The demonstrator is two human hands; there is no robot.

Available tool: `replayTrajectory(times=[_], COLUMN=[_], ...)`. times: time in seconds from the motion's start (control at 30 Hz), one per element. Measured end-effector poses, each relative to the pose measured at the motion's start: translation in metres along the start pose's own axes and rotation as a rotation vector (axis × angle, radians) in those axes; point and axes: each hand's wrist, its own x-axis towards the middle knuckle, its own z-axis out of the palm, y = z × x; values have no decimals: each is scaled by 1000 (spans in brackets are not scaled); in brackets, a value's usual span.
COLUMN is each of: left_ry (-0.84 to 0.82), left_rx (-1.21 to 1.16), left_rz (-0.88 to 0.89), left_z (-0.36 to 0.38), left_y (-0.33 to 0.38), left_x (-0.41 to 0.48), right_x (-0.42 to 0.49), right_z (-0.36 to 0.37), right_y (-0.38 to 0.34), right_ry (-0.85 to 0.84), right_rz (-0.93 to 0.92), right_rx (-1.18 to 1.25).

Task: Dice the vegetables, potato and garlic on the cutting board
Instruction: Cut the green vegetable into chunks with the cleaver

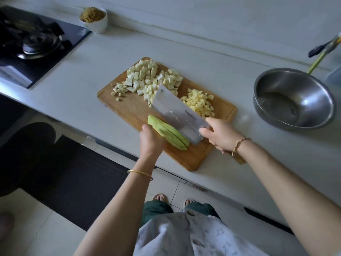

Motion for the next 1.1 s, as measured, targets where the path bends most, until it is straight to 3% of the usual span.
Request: replayTrajectory(times=[0.1,0.23,0.43,0.7,0.93,1.1], left_ry=[42,-150,-288,-271,-174,-252], left_rx=[337,750,936,966,916,884], left_rz=[296,724,1061,1202,1069,983], left_z=[-12,-16,-23,-29,-53,-50], left_y=[4,9,10,3,-8,-3], left_x=[3,8,31,60,80,75], right_x=[-6,-11,-16,-11,-11,-24], right_z=[-10,-2,24,66,99,108], right_y=[0,1,-10,-47,-71,-74], right_ry=[89,169,278,535,661,651], right_rz=[13,30,110,223,349,405], right_rx=[12,-40,-24,-30,-35,-124])
